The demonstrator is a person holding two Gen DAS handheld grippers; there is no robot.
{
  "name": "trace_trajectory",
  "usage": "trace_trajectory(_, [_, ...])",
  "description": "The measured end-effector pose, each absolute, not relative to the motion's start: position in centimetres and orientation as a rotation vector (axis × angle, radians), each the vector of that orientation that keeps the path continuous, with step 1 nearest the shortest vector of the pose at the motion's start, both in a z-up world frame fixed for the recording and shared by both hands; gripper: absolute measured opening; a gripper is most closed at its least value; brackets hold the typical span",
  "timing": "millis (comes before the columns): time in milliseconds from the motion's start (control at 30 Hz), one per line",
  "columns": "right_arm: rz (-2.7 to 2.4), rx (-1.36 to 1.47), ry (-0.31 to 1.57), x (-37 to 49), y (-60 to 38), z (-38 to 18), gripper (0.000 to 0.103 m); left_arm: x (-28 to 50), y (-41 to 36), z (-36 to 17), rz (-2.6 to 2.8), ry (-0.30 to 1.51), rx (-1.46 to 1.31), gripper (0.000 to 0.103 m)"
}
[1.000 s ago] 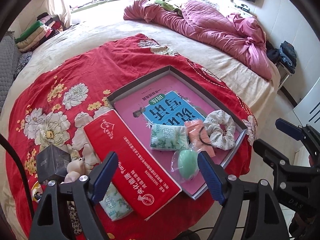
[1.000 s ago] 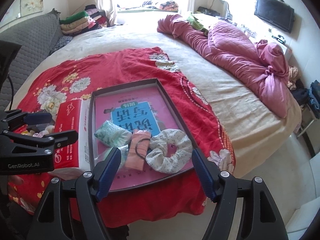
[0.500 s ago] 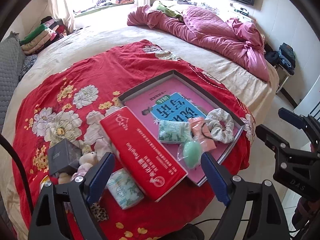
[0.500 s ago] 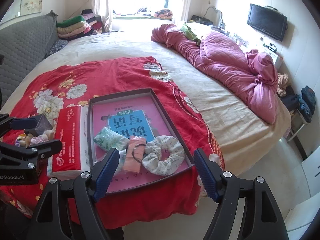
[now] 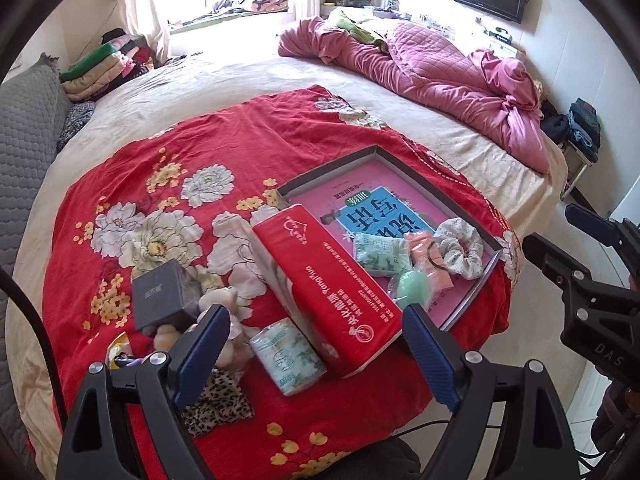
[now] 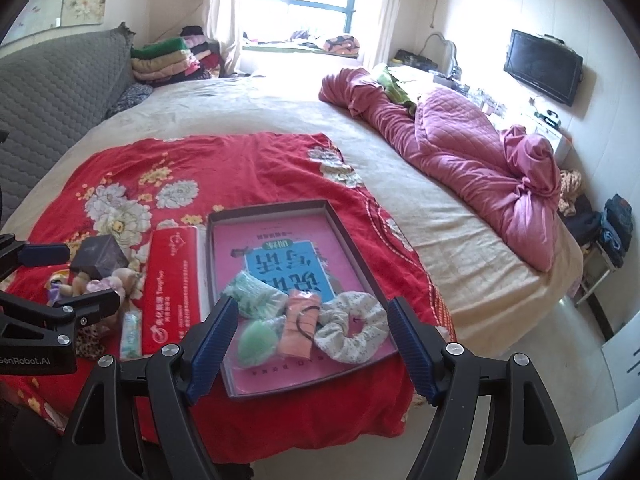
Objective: Organize soft objects
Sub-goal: 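Open both tools and withdraw them from the tray toward the plush toy pile, then move both tools down toward the teddy bears beside the dark blue box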
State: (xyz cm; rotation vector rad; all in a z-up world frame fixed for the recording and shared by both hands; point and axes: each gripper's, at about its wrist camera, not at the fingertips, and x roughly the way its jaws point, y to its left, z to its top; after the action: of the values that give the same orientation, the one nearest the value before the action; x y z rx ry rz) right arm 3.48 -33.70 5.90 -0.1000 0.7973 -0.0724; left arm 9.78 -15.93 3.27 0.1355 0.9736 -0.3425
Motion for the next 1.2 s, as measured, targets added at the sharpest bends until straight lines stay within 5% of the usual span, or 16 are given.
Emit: trace_trajectory(1200, [0.114, -0.196, 0.703, 2.6, -22.2, 8.7, 0.078, 6.4, -4.8, 4.3, -0.158, 0.94, 0.054, 0.087])
